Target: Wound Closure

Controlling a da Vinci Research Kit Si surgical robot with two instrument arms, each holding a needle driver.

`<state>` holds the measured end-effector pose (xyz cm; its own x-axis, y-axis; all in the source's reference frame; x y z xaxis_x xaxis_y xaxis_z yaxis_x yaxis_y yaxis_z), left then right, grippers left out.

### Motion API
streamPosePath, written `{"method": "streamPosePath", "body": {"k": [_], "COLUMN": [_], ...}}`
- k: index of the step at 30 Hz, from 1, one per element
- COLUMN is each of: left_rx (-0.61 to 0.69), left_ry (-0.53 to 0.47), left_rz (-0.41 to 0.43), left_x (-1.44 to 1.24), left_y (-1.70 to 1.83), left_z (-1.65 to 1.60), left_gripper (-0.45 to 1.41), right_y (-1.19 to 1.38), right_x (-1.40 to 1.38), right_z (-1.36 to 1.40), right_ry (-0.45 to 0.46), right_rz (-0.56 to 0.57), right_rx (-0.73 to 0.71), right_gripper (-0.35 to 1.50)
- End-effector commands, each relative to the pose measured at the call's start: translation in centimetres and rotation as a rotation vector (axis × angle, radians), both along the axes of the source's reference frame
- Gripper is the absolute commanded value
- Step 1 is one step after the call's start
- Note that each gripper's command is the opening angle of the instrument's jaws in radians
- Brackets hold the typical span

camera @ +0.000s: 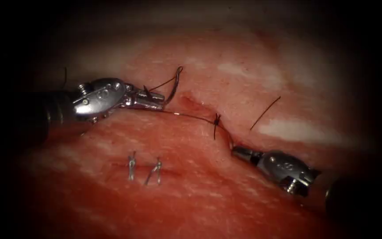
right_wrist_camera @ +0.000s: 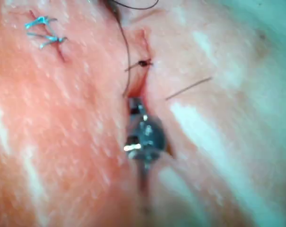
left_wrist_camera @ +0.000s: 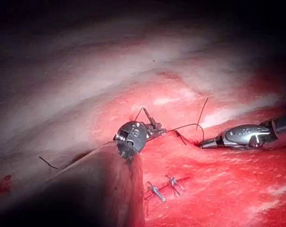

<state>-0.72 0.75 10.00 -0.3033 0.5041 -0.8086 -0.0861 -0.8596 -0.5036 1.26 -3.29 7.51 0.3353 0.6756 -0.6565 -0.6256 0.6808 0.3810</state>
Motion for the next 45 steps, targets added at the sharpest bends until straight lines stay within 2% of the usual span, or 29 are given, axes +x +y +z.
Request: {"method": "streamPosePath", "body": {"k": [1,2,3,7,10,14,19,22,24,31,39,45], "left_rx": [0.002,0.002,0.003,0.005,0.006,0.007,0.007,0.007,0.007,0.007,0.006,0.006], "left_ry": [-0.004,-0.004,-0.004,-0.006,-0.008,-0.009,-0.008,-0.009,-0.009,-0.008,-0.008,-0.008], "left_rz": [0.003,0.003,0.004,0.006,0.008,0.008,0.008,0.008,0.008,0.008,0.008,0.008], "left_x": [-0.06,-0.05,-0.05,-0.02,0.0,0.01,0.01,0.01,0.01,0.01,0.01,0.01], "left_y": [-0.02,-0.02,-0.01,0.0,0.0,0.01,0.0,0.01,0.01,0.0,0.0,0.0], "left_z": [0.06,0.06,0.05,0.04,0.02,0.02,0.02,0.02,0.02,0.02,0.02,0.02], "left_gripper": [-0.45,-0.45,-0.45,-0.45,-0.45,-0.45,-0.45,-0.45,-0.45,-0.45,-0.45,-0.45], "right_y": [0.07,0.1,0.17,0.25,0.23,0.19,-0.01,-0.17,-0.33,-0.61,-0.48,-0.27], "right_x": [0.01,-0.01,-0.06,-0.1,-0.08,-0.03,0.16,0.29,0.37,0.45,0.38,0.11], "right_z": [-0.05,-0.11,-0.25,-0.45,-0.48,-0.41,-0.19,-0.09,0.03,0.28,0.09,-0.12], "right_ry": [0.01,0.017,0.029,0.036,0.032,0.029,-0.007,-0.036,-0.056,-0.071,-0.055,-0.03], "right_rz": [0.012,0.02,0.033,0.033,0.028,0.034,0.014,-0.005,-0.014,-0.034,-0.024,0.001], "right_rx": [-0.009,-0.018,-0.053,-0.088,-0.095,-0.105,-0.104,-0.097,-0.093,-0.064,-0.054,-0.059], "right_gripper": [0.29,0.39,0.59,0.79,0.83,0.83,0.69,0.47,0.2,0.19,0.2,0.22]}}
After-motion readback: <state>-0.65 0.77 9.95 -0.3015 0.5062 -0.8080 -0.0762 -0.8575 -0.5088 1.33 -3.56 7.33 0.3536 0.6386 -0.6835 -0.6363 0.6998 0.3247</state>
